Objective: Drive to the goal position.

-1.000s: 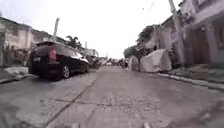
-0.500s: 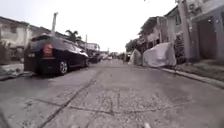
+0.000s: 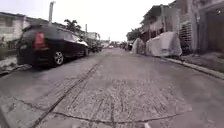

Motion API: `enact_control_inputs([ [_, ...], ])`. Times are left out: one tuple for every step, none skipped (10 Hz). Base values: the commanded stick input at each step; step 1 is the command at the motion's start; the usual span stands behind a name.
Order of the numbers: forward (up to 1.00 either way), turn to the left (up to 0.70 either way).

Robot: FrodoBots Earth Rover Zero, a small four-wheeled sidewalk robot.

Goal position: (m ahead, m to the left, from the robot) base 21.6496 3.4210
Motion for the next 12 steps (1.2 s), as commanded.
enact_control_inputs([
  [0.7,-0.31],
  [0.7,-0.35],
  [0.7,-0.35],
  [0.7,-0.14],
  [0.7,-0.03],
  [0.7,-0.01],
  [0.7,0.0],
  [0.7,0.0],
  [0.7,0.0],
  [0.7,0.0],
  [0.7,0.0],
  [0.7,0.0],
])
